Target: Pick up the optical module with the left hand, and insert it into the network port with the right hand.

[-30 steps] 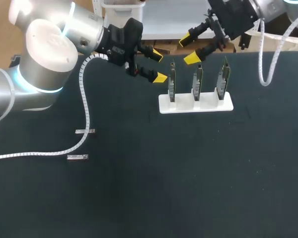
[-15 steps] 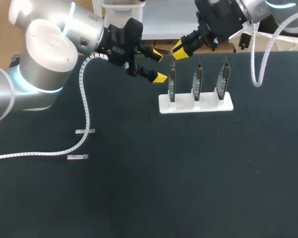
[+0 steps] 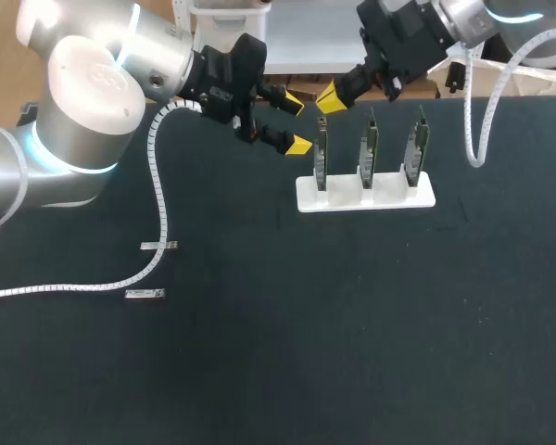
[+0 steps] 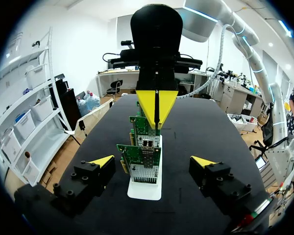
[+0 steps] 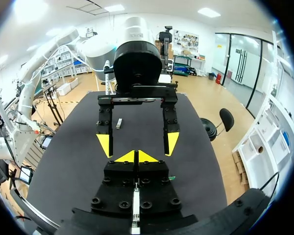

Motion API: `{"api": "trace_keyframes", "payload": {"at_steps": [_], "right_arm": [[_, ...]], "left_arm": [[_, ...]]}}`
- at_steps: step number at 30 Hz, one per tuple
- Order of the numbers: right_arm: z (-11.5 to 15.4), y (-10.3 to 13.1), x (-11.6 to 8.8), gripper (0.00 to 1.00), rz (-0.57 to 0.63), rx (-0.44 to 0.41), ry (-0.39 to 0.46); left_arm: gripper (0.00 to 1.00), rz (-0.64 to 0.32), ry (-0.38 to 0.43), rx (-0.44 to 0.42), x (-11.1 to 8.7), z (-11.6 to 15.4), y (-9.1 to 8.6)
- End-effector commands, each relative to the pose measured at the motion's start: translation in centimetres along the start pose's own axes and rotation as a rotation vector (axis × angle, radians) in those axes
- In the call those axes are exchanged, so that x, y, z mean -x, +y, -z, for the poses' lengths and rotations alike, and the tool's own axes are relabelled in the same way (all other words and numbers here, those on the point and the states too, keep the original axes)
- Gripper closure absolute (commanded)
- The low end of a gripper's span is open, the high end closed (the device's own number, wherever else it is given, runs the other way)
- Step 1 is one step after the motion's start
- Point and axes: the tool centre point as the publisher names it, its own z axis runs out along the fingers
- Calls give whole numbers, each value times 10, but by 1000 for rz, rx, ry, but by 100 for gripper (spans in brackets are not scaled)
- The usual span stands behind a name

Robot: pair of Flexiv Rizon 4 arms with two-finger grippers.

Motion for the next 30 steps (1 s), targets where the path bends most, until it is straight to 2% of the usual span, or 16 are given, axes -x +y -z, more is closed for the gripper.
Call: {"api": "trace_keyframes", "payload": {"at_steps": [1,30], "right_arm": [[-3,-3,-2,100,-1,6,-3],[-11,-11,-12,100,-8,9,36]], "left_arm": [[0,2,6,-2,1,-1,1],[0,2,6,-2,1,-1,1]]}}
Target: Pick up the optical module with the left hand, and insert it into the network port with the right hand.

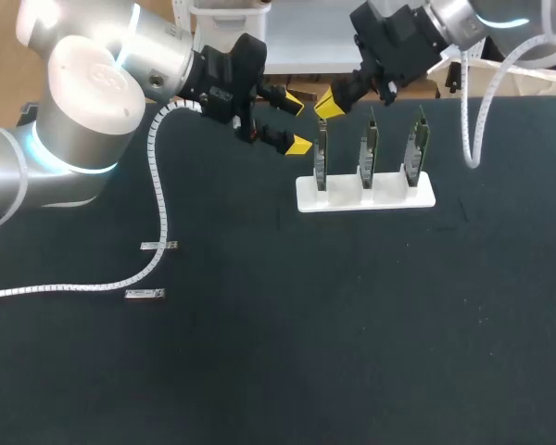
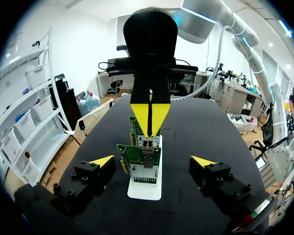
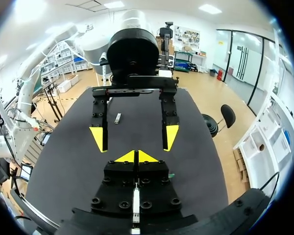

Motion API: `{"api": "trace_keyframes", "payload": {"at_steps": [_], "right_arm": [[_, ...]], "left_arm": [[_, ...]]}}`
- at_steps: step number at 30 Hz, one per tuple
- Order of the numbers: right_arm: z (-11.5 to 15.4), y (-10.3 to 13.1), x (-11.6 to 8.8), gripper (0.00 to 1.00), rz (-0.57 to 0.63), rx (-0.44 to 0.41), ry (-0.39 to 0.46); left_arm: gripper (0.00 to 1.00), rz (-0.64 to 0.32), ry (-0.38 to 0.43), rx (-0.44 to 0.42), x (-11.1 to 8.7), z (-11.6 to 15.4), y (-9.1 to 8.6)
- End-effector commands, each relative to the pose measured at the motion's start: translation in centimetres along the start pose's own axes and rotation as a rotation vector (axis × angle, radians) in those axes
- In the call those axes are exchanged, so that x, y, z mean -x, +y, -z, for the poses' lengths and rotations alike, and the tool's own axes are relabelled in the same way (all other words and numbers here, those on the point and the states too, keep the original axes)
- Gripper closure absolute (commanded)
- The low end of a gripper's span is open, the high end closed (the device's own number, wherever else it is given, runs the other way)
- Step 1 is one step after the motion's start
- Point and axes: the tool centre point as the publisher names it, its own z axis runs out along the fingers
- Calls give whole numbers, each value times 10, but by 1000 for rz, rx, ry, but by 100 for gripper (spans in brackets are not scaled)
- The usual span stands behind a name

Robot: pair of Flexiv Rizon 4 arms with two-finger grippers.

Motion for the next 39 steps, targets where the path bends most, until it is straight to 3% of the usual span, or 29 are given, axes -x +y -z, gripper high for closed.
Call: {"api": "trace_keyframes", "payload": {"at_steps": [1,39], "right_arm": [[-2,-4,-1,100,-3,-6,-1],[-8,-8,-10,100,-37,-1,-7]], "left_arm": [[0,2,6,-2,1,-1,1],[0,2,6,-2,1,-1,1]]}}
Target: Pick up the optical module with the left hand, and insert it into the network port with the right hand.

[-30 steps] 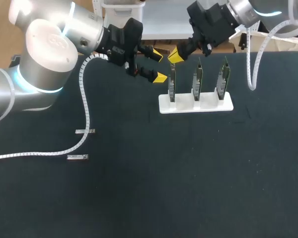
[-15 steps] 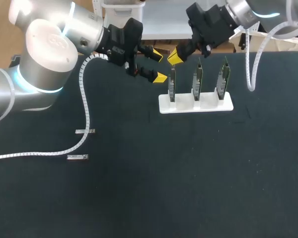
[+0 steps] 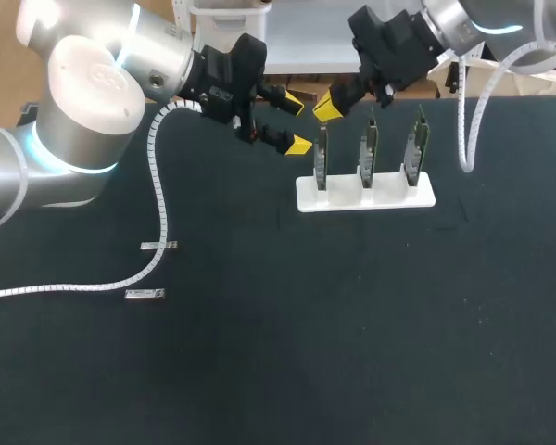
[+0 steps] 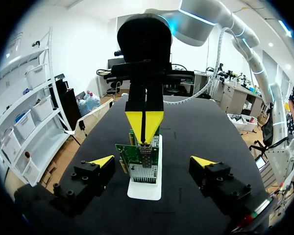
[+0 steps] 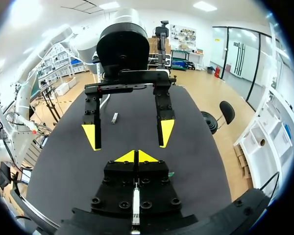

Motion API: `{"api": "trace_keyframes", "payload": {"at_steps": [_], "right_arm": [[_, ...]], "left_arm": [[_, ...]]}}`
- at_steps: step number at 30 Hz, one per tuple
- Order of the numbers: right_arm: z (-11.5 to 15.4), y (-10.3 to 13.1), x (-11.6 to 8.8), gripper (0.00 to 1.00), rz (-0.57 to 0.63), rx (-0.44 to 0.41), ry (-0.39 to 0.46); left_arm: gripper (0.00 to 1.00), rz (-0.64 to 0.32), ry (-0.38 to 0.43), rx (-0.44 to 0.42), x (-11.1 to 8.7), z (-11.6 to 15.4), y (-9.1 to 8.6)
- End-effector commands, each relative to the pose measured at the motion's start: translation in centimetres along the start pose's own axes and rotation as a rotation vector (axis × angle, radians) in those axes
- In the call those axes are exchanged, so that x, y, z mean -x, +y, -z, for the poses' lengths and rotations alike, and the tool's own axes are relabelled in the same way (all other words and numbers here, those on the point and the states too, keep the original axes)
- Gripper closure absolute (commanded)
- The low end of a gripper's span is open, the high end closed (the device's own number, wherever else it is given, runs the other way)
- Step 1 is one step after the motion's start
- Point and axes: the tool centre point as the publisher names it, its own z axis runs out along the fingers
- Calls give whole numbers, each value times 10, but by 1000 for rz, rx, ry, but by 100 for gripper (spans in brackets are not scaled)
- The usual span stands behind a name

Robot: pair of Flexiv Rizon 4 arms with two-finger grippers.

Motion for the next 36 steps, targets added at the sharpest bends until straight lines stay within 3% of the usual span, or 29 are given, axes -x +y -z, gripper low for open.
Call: {"api": "trace_keyframes", "payload": {"at_steps": [1,12,17,25,30,36], "right_arm": [[-2,-2,-3,100,-3,5,-5],[-1,1,-4,100,-28,20,-32],[12,-3,6,100,-90,49,-125],[34,0,15,100,-50,45,-142],[52,0,9,100,-55,62,-159],[72,2,-6,100,-21,53,-112]], "left_arm": [[0,2,6,-2,1,-1,1],[0,2,6,-2,1,-1,1],[0,2,6,-2,1,-1,1],[0,2,6,-2,1,-1,1],[0,2,6,-2,1,-1,1],[0,2,6,-2,1,-1,1]]}}
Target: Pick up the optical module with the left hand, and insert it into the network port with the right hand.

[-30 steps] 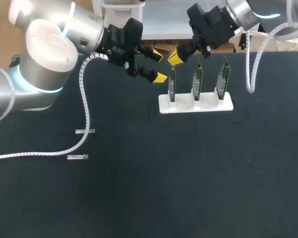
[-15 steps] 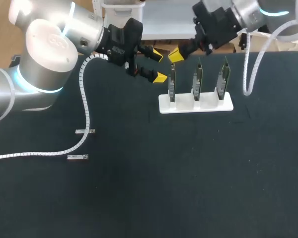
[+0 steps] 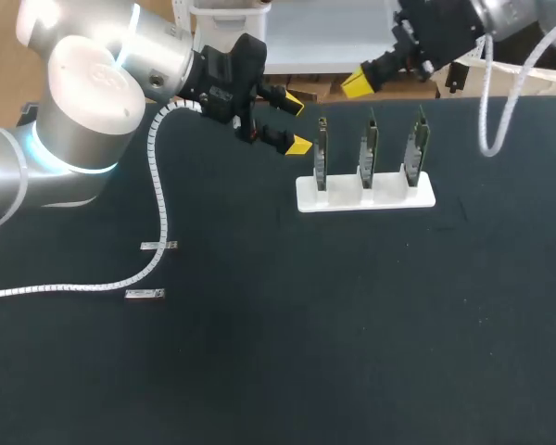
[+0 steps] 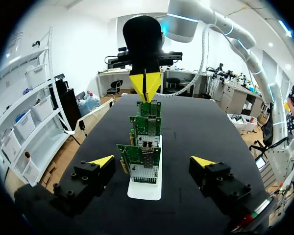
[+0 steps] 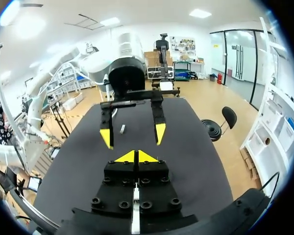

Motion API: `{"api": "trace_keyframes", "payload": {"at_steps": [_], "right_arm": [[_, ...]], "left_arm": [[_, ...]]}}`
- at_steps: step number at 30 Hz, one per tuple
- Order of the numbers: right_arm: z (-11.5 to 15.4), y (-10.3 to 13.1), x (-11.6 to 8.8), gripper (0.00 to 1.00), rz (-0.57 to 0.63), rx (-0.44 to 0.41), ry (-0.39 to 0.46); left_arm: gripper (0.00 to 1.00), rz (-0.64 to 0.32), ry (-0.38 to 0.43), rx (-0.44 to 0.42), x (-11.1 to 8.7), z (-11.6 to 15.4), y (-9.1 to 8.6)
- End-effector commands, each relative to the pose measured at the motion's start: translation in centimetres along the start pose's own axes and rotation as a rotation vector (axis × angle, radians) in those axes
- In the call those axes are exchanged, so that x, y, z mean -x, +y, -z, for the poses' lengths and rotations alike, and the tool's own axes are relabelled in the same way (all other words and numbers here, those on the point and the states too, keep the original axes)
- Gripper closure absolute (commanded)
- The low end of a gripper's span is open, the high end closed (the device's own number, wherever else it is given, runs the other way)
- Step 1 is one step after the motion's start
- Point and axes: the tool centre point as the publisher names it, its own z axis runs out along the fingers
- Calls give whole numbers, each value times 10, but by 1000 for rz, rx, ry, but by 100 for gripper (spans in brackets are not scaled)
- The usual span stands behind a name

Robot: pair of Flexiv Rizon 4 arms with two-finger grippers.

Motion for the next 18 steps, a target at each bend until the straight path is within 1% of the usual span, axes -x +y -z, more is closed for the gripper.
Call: {"api": "trace_keyframes", "payload": {"at_steps": [1,4,11,18], "right_arm": [[16,4,-5,100,9,-19,13],[25,7,-10,100,4,-42,18],[34,15,-25,100,-19,-60,28],[42,21,-36,100,-37,-26,51]], "left_arm": [[0,2,6,-2,1,-1,1],[0,2,6,-2,1,-1,1],[0,2,6,-2,1,-1,1],[0,2,6,-2,1,-1,1]]}}
